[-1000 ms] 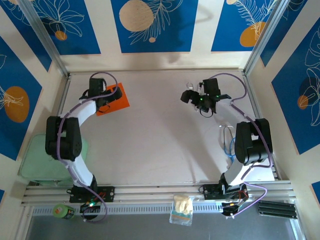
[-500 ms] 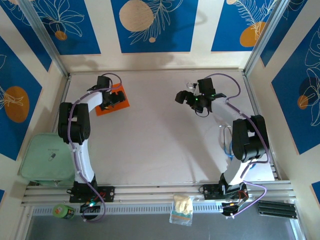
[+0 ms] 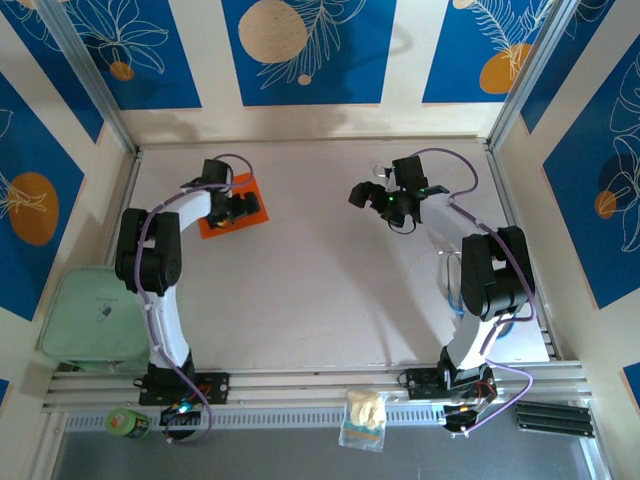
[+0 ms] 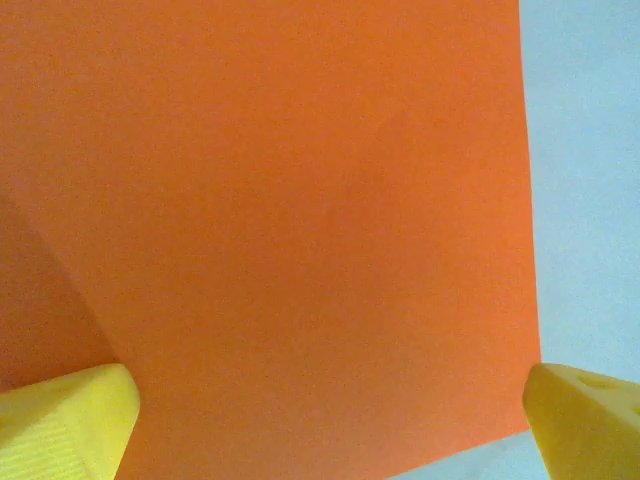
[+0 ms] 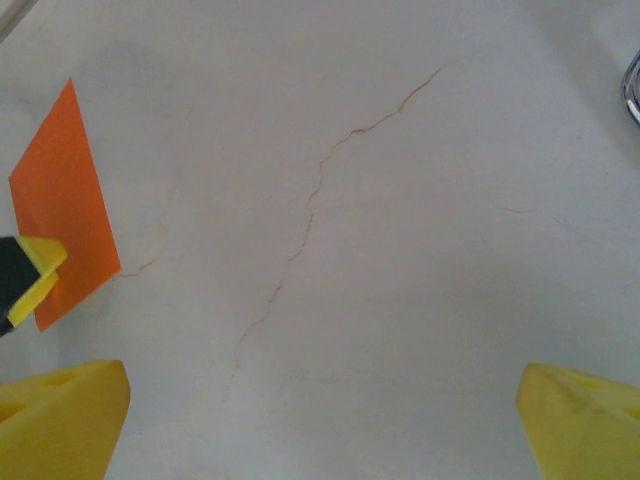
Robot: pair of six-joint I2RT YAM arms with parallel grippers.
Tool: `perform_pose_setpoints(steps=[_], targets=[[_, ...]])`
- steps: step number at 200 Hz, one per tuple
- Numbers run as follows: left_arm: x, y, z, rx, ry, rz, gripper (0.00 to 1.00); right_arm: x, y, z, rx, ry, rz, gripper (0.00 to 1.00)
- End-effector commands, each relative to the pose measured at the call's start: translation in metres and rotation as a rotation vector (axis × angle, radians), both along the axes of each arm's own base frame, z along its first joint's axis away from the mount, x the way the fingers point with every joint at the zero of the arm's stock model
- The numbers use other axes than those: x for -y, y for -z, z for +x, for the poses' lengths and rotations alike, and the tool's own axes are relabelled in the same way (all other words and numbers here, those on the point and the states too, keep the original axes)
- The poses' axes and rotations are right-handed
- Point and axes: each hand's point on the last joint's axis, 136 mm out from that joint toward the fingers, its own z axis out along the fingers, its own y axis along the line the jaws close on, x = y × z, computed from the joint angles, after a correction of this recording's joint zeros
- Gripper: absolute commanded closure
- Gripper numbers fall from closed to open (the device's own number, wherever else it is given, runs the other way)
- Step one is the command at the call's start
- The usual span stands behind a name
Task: Fold a paper plane with a square sheet of paper (pick it up from the middle)
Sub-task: Move the square sheet of paper to the center of the table, then first fold the square sheet of paper in half at the center of the table.
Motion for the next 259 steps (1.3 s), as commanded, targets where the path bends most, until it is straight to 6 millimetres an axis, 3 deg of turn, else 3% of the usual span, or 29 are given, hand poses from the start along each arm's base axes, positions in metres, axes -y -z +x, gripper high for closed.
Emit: perform_pose_setpoints(steps=[1, 52, 79, 112, 129, 171, 213, 259], targets=[[0.049, 0.032, -0.085, -0.257, 0.091, -0.075, 0.01, -0.003, 0.0, 0.001, -0.022, 0.006, 0.006, 0.01], [0.118, 0.032, -0.173, -0.321, 0.146, -0.047, 0.0, 0.005, 0.008, -0.005, -0.038, 0.056, -0.012, 0.04], [0.13, 0.016, -0.198, -0.315, 0.215, 0.055, 0.0, 0.017, 0.007, -0.014, -0.029, 0.105, -0.035, 0.04], [0.14, -0.028, -0.184, -0.214, 0.278, 0.071, 0.01, 0.023, -0.004, -0.02, 0.001, 0.118, -0.03, 0.04], [0.137, -0.038, -0.17, -0.165, 0.307, 0.14, 0.01, 0.025, -0.008, -0.021, 0.015, 0.127, -0.023, 0.03], [0.132, -0.027, -0.149, -0.212, 0.385, 0.309, 0.01, 0.029, -0.006, -0.02, 0.023, 0.126, -0.03, 0.01], [0.142, -0.018, -0.14, -0.244, 0.445, 0.338, 0.01, 0.027, -0.006, -0.019, 0.049, 0.095, -0.029, 0.01], [0.134, -0.005, -0.132, -0.257, 0.457, 0.4, 0.01, 0.022, -0.001, -0.018, 0.034, 0.074, -0.002, 0.0]])
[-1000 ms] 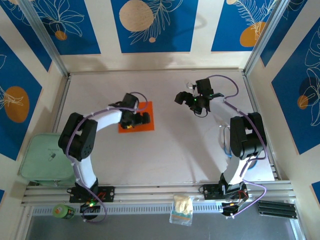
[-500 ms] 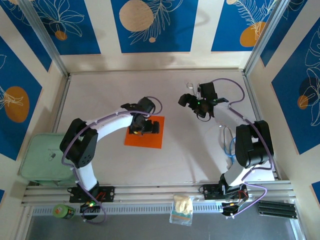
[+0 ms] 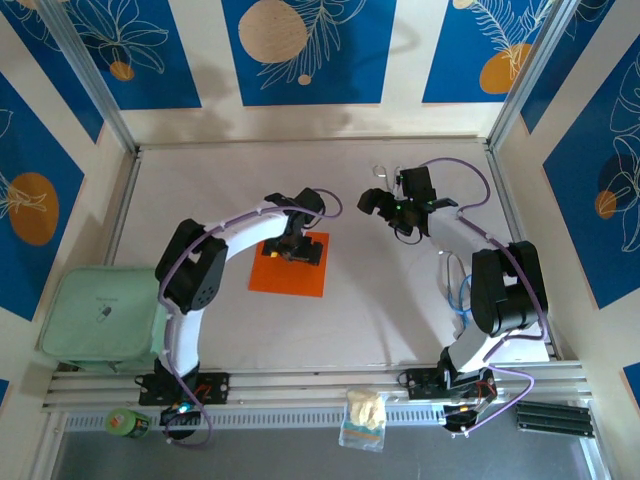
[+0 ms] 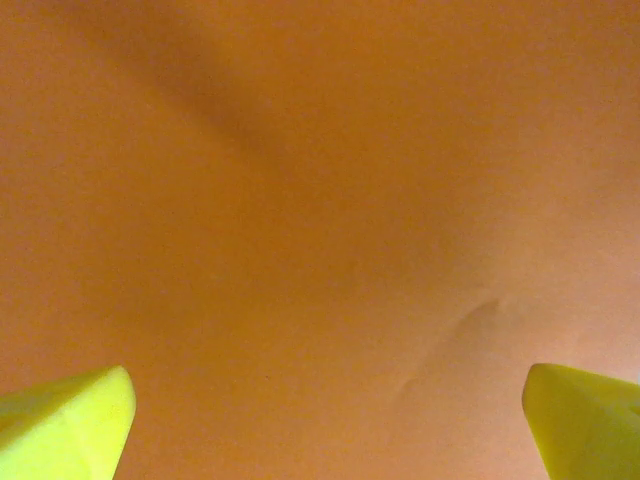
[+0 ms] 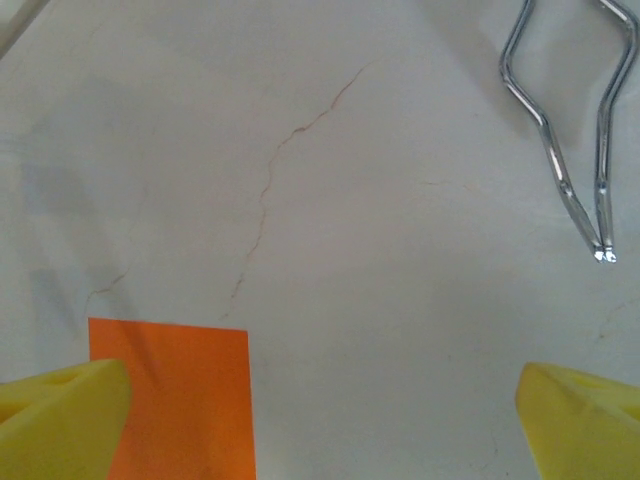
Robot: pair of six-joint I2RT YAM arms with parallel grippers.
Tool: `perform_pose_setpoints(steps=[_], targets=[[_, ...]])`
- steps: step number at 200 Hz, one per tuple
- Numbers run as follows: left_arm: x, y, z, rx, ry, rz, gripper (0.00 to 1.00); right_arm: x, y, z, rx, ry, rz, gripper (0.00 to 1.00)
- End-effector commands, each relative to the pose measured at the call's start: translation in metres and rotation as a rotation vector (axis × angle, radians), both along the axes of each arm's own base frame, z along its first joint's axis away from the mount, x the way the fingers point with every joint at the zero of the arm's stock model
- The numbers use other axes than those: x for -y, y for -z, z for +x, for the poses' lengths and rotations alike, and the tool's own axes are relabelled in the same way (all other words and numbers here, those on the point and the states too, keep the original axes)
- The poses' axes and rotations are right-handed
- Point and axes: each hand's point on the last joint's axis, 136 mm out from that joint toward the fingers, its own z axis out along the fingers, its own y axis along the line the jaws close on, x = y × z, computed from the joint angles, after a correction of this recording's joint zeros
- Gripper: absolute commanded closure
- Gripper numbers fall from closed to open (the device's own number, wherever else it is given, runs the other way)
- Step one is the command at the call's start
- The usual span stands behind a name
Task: Fold a paper plane with a square sheet of paper (pick it up from the middle)
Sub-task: First fold the square sheet of paper in half at the center of the table.
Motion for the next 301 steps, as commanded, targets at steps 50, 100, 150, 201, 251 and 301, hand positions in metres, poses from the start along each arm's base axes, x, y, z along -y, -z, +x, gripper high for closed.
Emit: perform_pose_setpoints(steps=[50, 100, 150, 201, 251, 301], targets=[[-0.011, 0.014, 0.002, -0.048, 0.004, 0.036, 0.03, -0.01, 0.002, 0.001, 0.006, -0.058, 0.034, 0.01], [-0.017, 0.034, -0.012, -0.106, -0.053, 0.045, 0.04, -0.01, 0.007, 0.002, -0.017, -0.049, 0.027, 0.02], [-0.019, 0.048, -0.022, -0.139, -0.092, 0.038, 0.1, -0.01, 0.01, 0.003, -0.027, -0.042, 0.027, 0.03], [-0.024, 0.049, -0.022, -0.129, -0.093, 0.061, 0.12, -0.009, 0.011, 0.002, -0.034, -0.035, 0.025, 0.03], [-0.018, 0.033, -0.015, -0.09, -0.111, 0.012, 0.24, -0.009, 0.011, 0.002, -0.034, -0.032, 0.028, 0.04], [0.005, -0.01, 0.002, -0.015, -0.182, -0.261, 0.55, -0.009, 0.005, 0.002, -0.015, -0.03, 0.041, 0.04]])
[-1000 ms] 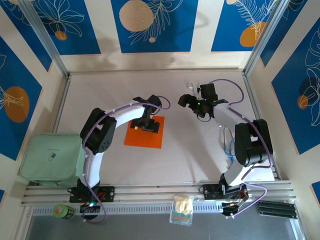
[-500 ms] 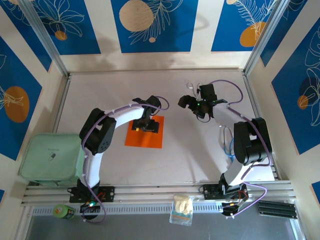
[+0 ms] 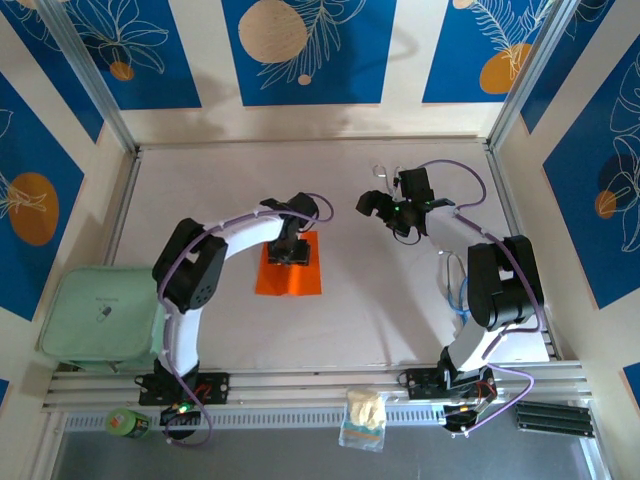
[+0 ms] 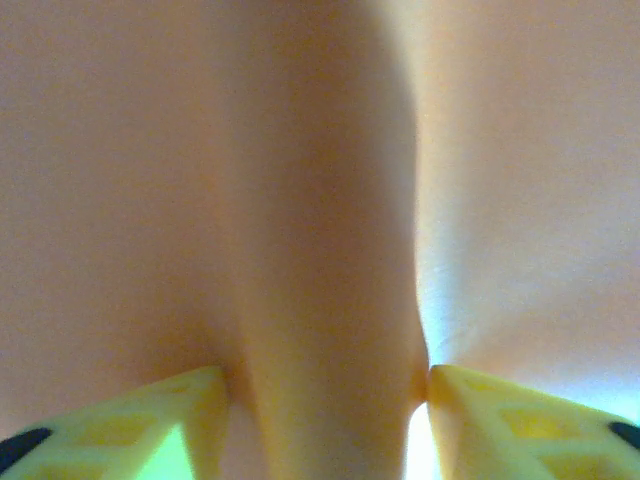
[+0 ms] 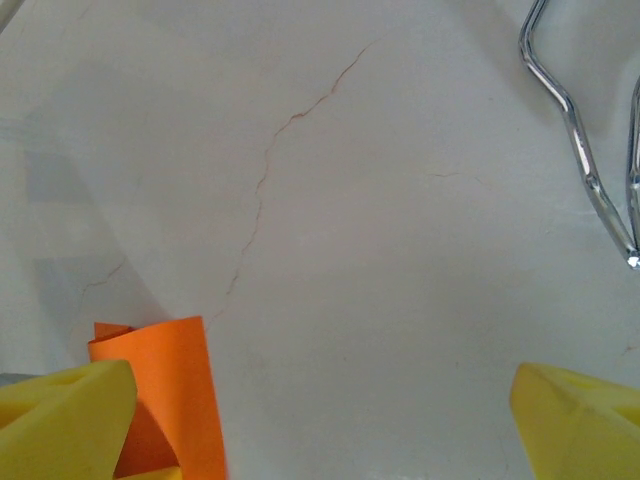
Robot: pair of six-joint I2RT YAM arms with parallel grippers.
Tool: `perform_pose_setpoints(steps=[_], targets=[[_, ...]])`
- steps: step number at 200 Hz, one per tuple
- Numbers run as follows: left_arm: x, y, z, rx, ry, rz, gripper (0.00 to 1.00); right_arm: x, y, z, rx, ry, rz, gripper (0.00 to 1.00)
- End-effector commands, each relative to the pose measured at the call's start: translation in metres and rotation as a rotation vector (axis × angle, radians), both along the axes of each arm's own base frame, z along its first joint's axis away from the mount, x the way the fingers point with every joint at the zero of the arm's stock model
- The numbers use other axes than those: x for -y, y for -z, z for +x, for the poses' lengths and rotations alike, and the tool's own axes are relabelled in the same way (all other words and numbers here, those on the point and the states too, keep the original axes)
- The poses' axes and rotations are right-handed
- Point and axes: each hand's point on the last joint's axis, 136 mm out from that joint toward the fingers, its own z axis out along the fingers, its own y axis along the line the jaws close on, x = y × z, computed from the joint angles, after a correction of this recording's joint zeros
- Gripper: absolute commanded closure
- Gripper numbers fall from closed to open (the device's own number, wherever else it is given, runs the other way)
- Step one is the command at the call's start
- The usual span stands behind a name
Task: Fold a paper plane with a square sheet of paper (pick it up from the middle)
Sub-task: First fold the square sheet of paper in half at the center of the table.
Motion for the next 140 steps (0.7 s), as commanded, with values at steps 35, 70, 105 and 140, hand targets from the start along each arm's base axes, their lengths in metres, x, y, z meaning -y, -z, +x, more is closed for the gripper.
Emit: perform_pose_setpoints(steps=[35, 70, 105, 140], targets=[[0.035, -0.066, 0.021, 0.054, -0.116, -0.517, 0.69, -0.011, -0.015, -0.001, 0.027, -0.035, 0.094, 0.04], [0.056, -0.102, 0.032, 0.088, -0.125, -0.761, 0.69, -0.031, -0.025, -0.006, 0.044, -0.102, 0.22, 0.06], [0.059, -0.092, 0.039, 0.073, -0.19, -0.847, 0.69, -0.057, -0.029, -0.016, 0.037, -0.198, 0.333, 0.07], [0.051, -0.063, 0.04, 0.05, -0.233, -0.779, 0.7, -0.086, -0.017, -0.032, -0.029, -0.276, 0.377, 0.13]])
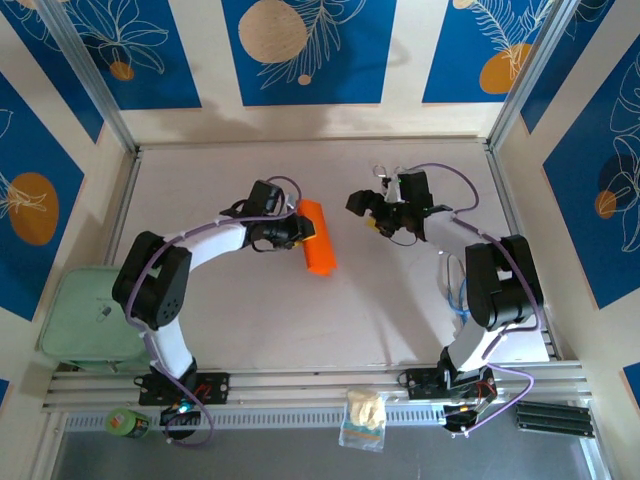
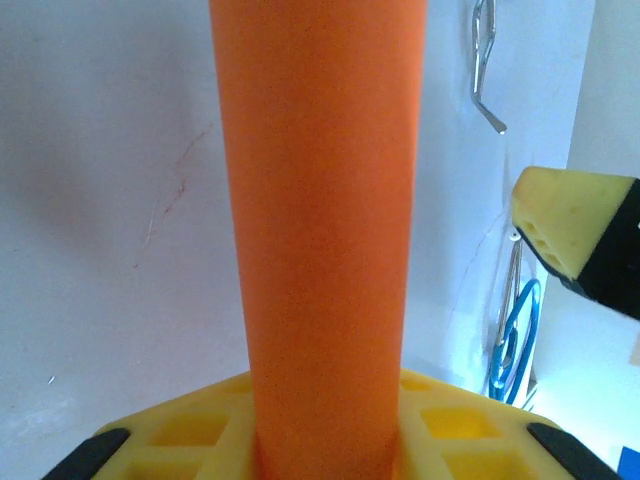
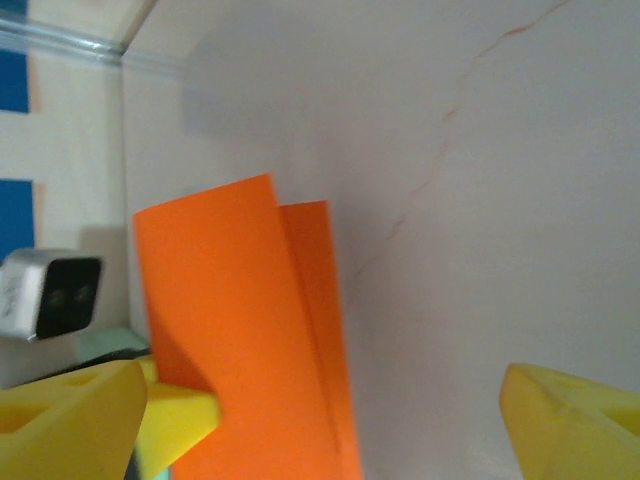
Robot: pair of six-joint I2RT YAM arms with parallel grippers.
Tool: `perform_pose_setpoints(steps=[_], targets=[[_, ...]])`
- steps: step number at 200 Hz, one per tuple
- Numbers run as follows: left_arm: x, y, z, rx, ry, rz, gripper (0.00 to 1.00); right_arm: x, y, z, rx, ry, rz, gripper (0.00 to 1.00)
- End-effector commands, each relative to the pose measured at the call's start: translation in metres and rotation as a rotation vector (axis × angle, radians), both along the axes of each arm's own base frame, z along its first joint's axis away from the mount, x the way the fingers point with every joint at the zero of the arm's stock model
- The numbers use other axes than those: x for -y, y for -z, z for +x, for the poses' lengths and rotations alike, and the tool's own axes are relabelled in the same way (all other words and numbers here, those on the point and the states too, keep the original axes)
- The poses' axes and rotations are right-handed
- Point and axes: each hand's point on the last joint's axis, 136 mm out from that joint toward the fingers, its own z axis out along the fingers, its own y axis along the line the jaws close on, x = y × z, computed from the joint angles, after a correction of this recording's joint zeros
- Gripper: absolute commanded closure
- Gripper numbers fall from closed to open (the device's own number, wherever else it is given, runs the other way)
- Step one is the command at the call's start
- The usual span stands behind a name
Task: Fold a paper plane with a square sheet of paper (pick it up from the middle)
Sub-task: First fold the square sheet of paper in half at the center of the table.
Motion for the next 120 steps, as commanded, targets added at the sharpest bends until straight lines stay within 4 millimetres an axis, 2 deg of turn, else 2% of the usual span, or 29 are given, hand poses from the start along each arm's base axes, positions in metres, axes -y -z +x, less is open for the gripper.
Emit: perform_pose_setpoints(steps=[1, 28, 82, 120], targets=[[-0.001, 0.014, 0.005, -0.023, -0.016, -0.007, 0.7, -0.028, 0.006, -0.017, -0.05, -0.099, 0.074, 0.13], [-0.012, 0.043, -0.004, -0.068, -0.001, 0.082, 0.73, -0.048, 0.019, -0.03, -0.092, -0.158, 0.075, 0.28], [-0.025, 0.066, -0.01, -0.093, 0.07, 0.216, 0.78, -0.072, 0.052, -0.043, -0.189, -0.225, 0.01, 0.7], [-0.025, 0.075, -0.013, -0.108, 0.094, 0.231, 0.79, -0.081, 0.071, -0.046, -0.235, -0.255, -0.057, 0.81]])
